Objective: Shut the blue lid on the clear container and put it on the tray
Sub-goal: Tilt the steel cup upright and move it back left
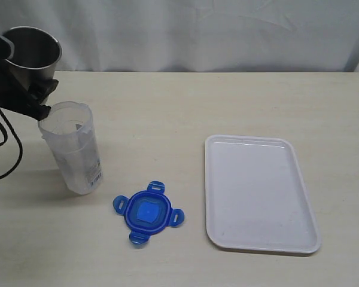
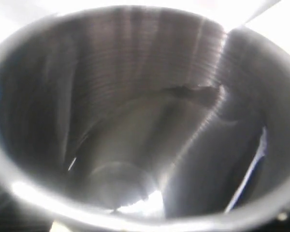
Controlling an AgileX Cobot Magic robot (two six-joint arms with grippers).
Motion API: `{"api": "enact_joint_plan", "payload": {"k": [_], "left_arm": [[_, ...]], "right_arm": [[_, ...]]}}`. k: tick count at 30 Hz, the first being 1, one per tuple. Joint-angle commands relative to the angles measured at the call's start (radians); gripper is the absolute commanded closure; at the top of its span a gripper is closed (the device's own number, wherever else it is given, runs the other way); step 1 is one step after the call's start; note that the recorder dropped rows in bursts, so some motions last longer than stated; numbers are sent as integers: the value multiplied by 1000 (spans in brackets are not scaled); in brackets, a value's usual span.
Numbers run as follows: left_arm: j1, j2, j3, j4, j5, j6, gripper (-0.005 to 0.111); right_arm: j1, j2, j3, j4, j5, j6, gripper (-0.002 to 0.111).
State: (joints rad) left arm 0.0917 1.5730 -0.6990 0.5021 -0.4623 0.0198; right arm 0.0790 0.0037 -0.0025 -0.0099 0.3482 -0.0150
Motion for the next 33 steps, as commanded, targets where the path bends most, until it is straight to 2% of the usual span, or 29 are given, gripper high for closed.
{"api": "enact_joint_plan", "payload": {"k": [1,11,17,24,33], "left_arm": [[2,-16,-13,-155,-37,-28,107],[11,-2,-15,-307,-37,-65,107],[77,83,-83,-283,87,-181,107],[112,180,-130,-268,34,-184,107],[117,345,-263,-246,5,-194,107]], "right_arm": [[-7,-4,3,-2,-3,0,104],[-7,-4,3,-2,-3,0,104],[-7,-4,3,-2,-3,0,104],[-7,-4,3,-2,-3,0,104],[-7,-4,3,-2,-3,0,104]]}}
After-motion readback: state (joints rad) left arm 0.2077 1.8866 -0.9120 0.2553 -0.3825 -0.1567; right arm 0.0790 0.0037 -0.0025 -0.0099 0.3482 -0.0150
